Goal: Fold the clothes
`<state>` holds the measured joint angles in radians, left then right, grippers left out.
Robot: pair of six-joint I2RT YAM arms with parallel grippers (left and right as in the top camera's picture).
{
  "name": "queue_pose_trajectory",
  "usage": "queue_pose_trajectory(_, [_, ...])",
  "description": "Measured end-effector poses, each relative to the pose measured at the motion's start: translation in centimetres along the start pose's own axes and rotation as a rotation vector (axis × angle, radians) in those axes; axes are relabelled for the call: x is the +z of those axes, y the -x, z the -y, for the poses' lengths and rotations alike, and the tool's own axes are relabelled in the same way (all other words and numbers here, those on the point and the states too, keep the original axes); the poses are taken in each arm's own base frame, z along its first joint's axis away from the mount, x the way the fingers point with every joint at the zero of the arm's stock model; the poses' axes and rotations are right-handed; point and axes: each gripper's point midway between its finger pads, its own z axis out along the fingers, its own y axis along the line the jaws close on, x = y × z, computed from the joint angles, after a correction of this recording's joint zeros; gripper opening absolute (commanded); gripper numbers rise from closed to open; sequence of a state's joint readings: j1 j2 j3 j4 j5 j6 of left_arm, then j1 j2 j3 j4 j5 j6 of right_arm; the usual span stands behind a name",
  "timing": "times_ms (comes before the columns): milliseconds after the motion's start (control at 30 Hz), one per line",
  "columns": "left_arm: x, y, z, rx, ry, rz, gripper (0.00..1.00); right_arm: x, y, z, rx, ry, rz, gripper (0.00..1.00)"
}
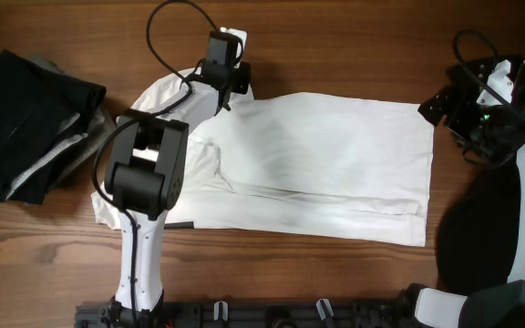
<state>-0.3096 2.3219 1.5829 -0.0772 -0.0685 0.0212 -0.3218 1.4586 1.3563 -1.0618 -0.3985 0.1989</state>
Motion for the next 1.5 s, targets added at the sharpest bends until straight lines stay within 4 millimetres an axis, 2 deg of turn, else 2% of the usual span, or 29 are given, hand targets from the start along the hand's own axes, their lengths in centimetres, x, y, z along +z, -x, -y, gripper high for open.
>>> queue_pose_trajectory(100, [-1.3,-0.6,-1.1,0.003,0.057,-0.041,0.04,0.0,0.2,0.0,-0.018,0.001,0.006,0.91])
queue_pose_trajectory(167, [-2.7,0.0,-1.7,0.002,0.081,-0.042,0.04,0.0,0.3,-0.1,-0.029,0.002,0.012,0.91])
queue_pose_trajectory(267, [-6.3,3.0,-2.8,-0.011,0.107,0.009,0.04,0.0,0.6,-0.1,-0.051,0.004,0.023,0.91])
queue_pose_trajectory(400, [-12.4,8.2,-4.6,-0.043,0.136,0.136,0.04,0.0,1.5,-0.3,-0.081,0.010,0.059,0.91])
queue_pose_trajectory(433, [-13.8,9.1,-5.0,-0.049,0.143,0.161,0.04,-0.1,1.7,-0.4,-0.092,0.011,0.070,0.92])
queue_pose_trajectory(533, [-16.2,10.3,-5.9,-0.061,0.160,0.192,0.04,-0.1,2.6,-0.6,-0.114,0.017,0.103,0.92])
queue_pose_trajectory(633, [-16.5,9.8,-6.0,-0.060,0.163,0.170,0.04,-0.2,3.2,-0.7,-0.128,0.021,0.129,0.92])
queue_pose_trajectory(700, [-16.3,8.6,-6.0,-0.054,0.169,0.119,0.04,0.0,3.7,-0.7,-0.134,0.023,0.141,0.92])
queue_pose_trajectory(833, [-16.2,7.1,-6.2,-0.047,0.183,0.059,0.04,1.9,4.4,-0.1,-0.125,0.020,0.122,0.91])
queue_pose_trajectory(933, [-16.2,5.8,-6.3,-0.042,0.191,0.005,0.04,4.6,5.2,1.0,-0.113,0.012,0.093,0.88])
queue_pose_trajectory(1167, [-17.3,3.3,-6.8,-0.068,0.220,-0.100,0.04,12.2,7.0,5.3,-0.073,-0.074,0.060,0.88])
queue_pose_trajectory(1367, [-19.2,2.4,-6.9,-0.113,0.230,-0.136,0.04,16.3,6.7,7.7,-0.018,-0.110,0.024,0.79])
queue_pose_trajectory(1500, [-19.3,2.0,-7.0,-0.133,0.237,-0.151,0.04,18.8,5.7,9.1,0.015,-0.126,-0.021,0.81])
